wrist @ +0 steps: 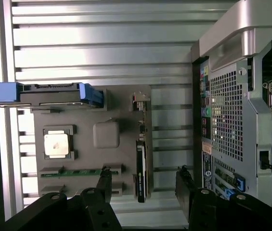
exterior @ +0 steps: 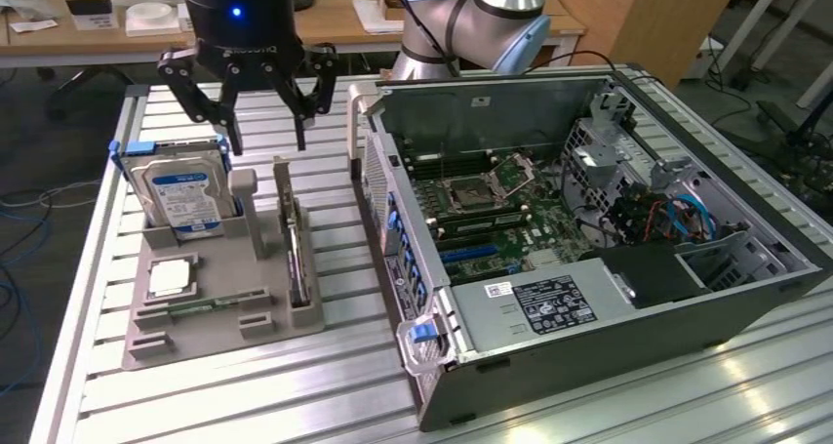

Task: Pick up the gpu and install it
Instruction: 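Pick up the gpu and move the gpu toward the slot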

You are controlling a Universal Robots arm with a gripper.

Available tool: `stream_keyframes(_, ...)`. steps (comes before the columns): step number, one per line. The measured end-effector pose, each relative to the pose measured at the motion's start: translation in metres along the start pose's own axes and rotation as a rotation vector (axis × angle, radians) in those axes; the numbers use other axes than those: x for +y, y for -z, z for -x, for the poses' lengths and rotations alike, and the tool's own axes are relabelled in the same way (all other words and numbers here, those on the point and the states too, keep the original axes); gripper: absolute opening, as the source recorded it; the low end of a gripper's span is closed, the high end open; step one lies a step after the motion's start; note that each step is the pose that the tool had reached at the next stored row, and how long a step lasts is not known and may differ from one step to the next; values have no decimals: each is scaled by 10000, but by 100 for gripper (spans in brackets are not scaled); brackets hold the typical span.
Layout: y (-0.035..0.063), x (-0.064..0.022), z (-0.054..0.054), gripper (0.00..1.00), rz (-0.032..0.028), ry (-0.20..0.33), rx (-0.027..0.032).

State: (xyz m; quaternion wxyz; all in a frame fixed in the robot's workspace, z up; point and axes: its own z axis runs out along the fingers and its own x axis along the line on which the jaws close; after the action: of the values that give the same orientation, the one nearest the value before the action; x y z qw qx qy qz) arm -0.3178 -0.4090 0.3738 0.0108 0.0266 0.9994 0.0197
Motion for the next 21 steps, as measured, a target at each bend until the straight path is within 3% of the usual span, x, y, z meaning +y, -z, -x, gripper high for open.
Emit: stream_keyframes(21, -87, -6, -1, 65, 0, 0, 0)
